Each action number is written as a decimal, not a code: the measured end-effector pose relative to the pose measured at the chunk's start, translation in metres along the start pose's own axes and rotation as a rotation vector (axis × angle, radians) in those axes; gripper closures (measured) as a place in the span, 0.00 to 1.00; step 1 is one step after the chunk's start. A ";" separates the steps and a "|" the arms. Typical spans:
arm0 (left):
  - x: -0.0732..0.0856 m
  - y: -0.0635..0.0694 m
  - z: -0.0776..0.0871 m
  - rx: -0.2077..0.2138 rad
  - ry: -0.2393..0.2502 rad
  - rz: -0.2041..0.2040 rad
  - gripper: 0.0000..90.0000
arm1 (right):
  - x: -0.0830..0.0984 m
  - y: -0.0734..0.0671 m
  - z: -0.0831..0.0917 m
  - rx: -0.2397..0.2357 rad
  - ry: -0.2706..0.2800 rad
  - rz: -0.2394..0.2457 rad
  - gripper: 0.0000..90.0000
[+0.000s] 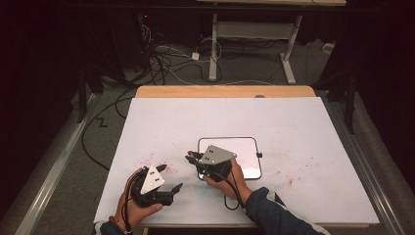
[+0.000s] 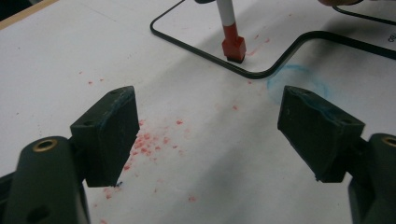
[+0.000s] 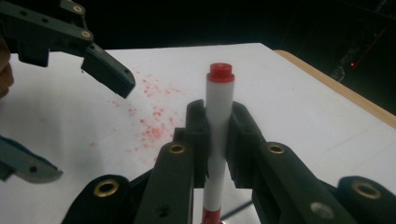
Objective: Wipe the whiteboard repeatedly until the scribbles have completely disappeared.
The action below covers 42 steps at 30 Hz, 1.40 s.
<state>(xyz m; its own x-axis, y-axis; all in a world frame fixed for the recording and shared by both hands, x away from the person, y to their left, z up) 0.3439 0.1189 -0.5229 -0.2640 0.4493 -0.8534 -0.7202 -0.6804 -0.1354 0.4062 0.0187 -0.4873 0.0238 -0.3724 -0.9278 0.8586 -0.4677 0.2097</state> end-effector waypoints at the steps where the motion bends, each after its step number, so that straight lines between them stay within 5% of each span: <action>1: 0.000 0.000 0.000 0.000 0.001 0.001 0.22 | 0.002 0.003 0.003 0.009 -0.001 0.004 0.90; 11: -0.001 0.001 -0.001 -0.002 -0.004 -0.004 0.22 | 0.012 0.028 0.020 0.076 -0.005 -0.018 0.90; 20: 0.001 0.001 -0.002 0.005 -0.008 -0.001 0.22 | 0.002 0.000 0.007 0.002 0.023 -0.027 0.90; 24: 0.001 0.001 -0.002 0.003 -0.009 0.000 0.22 | 0.002 -0.004 0.009 0.009 0.009 -0.002 0.90; 33: 0.000 0.002 -0.002 0.001 -0.010 0.001 0.22 | 0.017 0.024 0.038 0.098 -0.027 0.013 0.90; 36: 0.000 0.002 -0.003 0.002 -0.014 -0.002 0.22 | 0.021 0.034 0.044 0.119 -0.019 -0.014 0.90; 42: 0.000 0.003 -0.005 0.008 -0.020 -0.004 0.22 | 0.017 0.027 0.037 0.077 0.015 -0.063 0.90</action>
<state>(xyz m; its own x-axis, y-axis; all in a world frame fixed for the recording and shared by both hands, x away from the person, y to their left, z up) 0.3450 0.1142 -0.5262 -0.2739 0.4632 -0.8429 -0.7262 -0.6742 -0.1345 0.4106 -0.0298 -0.4859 -0.0207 -0.3287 -0.9442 0.8167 -0.5503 0.1737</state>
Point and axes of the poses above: each handheld gripper's, and its own axes: z roughly backward along the jaws, x roughly out of its underside, y roughly to its right, the point moved 10 cm from there along -z, roughly forward along the jaws, and after that the axes turned 5 degrees about y, right-handed, at the moved point
